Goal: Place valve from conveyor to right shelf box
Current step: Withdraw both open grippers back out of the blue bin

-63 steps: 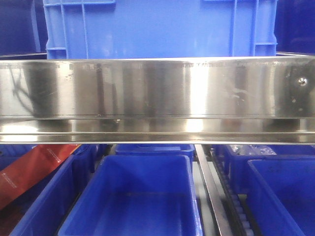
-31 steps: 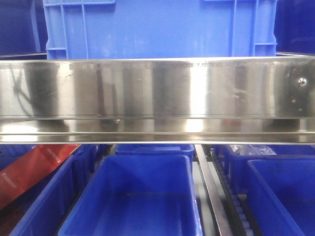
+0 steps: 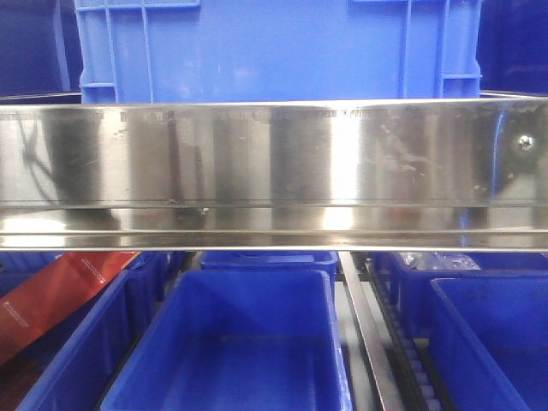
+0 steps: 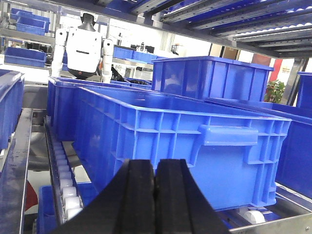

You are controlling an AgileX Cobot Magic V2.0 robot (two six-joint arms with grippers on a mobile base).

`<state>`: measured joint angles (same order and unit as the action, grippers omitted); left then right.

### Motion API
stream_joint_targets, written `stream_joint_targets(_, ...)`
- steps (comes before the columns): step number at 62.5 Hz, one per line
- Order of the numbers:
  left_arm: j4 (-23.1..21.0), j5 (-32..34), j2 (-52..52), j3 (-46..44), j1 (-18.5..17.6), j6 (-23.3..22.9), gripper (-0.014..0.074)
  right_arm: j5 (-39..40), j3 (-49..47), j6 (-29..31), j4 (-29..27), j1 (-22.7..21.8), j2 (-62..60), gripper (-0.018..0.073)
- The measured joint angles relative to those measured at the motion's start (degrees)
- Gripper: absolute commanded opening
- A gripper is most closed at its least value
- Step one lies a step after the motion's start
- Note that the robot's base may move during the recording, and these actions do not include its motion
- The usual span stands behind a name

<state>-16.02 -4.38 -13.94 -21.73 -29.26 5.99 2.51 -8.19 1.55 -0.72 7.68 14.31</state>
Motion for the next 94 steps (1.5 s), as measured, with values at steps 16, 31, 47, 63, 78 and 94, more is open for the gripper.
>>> stream_joint_targets(16, 0.00, 0.00, 0.00, 0.00, 0.00, 0.00, -0.0111, 0.28, 7.12, -0.12, -0.37, -5.60, -9.55, -0.0163)
stream_joint_targets(31, 0.00, 0.00, 0.00, 0.10, 0.00, 0.00, -0.0111, -0.55, 8.00, -0.12, -0.48, -7.34, -13.98, -0.0163)
stream_joint_targets(47, 0.00, 0.00, 0.00, 0.10, 0.00, 0.00, -0.0111, -1.59, 8.00, -0.12, -0.48, -7.48, -14.11, -0.0163)
stream_joint_targets(63, 0.00, 0.00, 0.00, 0.10, 0.00, 0.00, -0.0111, -1.59, 8.00, -0.12, -0.58, -7.48, -14.11, -0.0163)
stream_joint_targets(78, 0.00, 0.00, 0.00, 0.10, 0.00, 0.00, -0.0111, -1.59, 8.00, -0.12, -0.58, -7.48, -14.11, -0.0163)
stream_joint_targets(94, 0.00, 0.00, 0.00, 0.10, 0.00, 0.00, -0.0111, -1.59, 8.00, -0.22, -0.58, -7.48, -14.11, -0.0163)
